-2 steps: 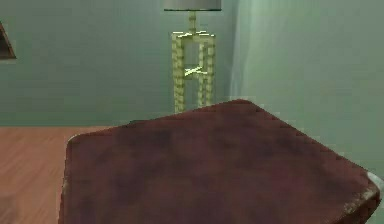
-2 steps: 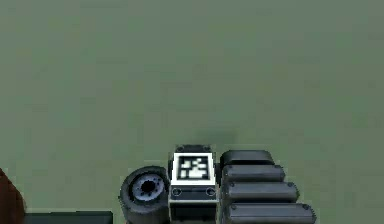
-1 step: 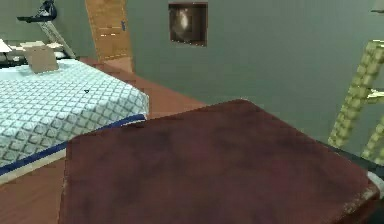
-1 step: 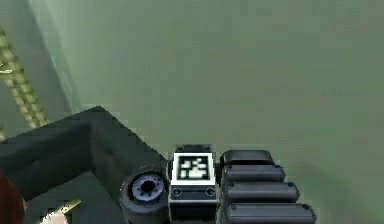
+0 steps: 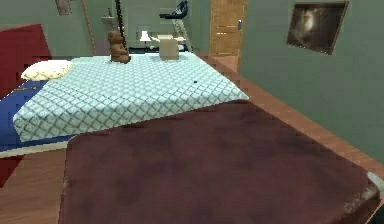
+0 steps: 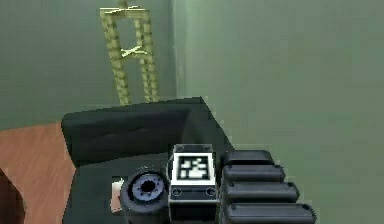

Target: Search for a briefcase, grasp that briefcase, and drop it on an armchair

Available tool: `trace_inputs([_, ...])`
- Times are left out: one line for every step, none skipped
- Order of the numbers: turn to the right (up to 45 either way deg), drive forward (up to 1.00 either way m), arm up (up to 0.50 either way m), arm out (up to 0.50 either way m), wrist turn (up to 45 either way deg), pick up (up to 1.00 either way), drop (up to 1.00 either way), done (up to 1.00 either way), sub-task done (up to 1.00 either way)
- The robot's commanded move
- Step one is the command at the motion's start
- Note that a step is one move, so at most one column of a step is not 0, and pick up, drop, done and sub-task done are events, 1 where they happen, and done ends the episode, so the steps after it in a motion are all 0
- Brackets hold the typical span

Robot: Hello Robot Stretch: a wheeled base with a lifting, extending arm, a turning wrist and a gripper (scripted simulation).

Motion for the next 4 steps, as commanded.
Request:
trace_inputs([0.0,0.05,0.0,0.0,0.0,0.0,0.0,0.0,0.0])
trace_inputs([-27.0,0.0,0.0,0.0,0.0,0.0,0.0,0.0,0.0])
trace_inputs([0.0,0.0,0.0,0.4,0.0,0.0,0.0,0.0,0.0])
trace_inputs([0.0,0.0,0.0,0.0,45.0,0.0,0.0,0.0,0.0])
